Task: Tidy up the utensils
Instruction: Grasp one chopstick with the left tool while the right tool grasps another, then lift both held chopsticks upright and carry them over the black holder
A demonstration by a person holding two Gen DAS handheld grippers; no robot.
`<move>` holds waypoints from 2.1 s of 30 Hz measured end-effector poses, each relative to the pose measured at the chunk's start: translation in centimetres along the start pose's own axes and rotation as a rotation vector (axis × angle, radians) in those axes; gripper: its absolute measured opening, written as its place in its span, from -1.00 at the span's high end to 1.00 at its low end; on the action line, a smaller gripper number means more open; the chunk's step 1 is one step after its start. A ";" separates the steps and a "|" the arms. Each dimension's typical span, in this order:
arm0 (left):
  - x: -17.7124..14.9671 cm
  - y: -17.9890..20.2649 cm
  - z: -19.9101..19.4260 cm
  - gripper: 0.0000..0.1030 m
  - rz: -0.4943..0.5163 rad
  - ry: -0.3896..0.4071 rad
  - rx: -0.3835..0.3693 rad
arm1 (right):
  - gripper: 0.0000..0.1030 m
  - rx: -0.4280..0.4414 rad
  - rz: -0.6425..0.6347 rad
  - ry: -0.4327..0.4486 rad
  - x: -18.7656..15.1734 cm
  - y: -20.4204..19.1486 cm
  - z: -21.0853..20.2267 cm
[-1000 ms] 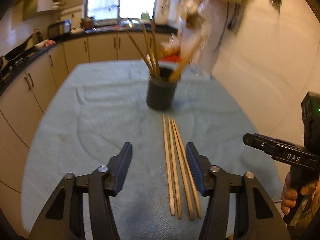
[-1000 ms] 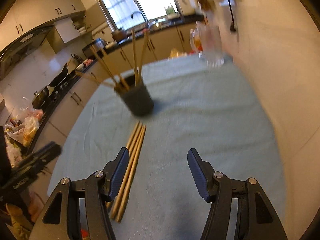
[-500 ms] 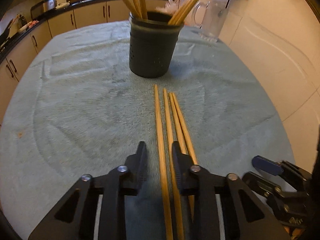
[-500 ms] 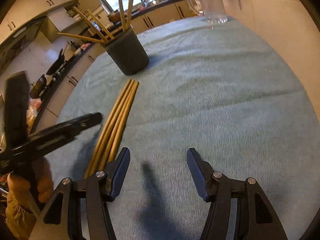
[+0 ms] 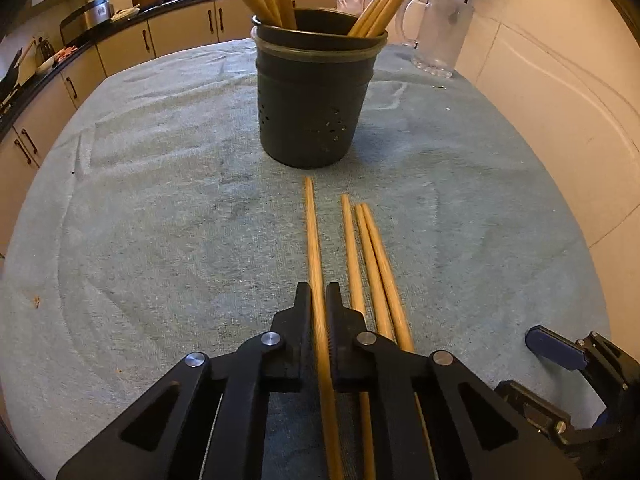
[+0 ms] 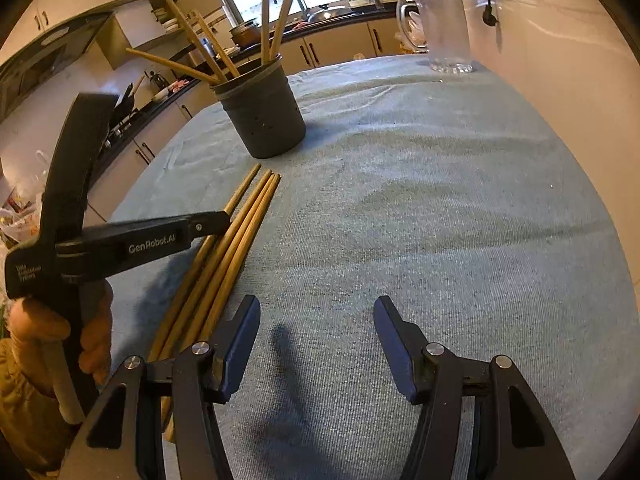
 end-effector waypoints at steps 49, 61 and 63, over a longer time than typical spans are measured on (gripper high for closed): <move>0.8 -6.3 -0.9 0.83 -0.231 -0.233 -0.045 | 0.50 -0.166 -0.101 -0.272 5.8 4.9 4.7; 2.8 -5.0 0.4 0.69 -0.158 -0.155 0.022 | 0.50 -0.217 -0.131 -0.308 9.8 4.8 7.9; 2.6 -4.4 0.4 0.61 -0.134 -0.133 0.033 | 0.50 -0.213 -0.120 -0.306 10.1 4.9 8.2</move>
Point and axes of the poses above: each gripper's, at about its wrist camera, not at the fingertips, and z roughly the way its jaws point, y to its right, x to its top, the point moved 5 cm from there along z, roughly the way its jaws point, and after that the axes turned 14 degrees about -z, right-handed, at the moved point
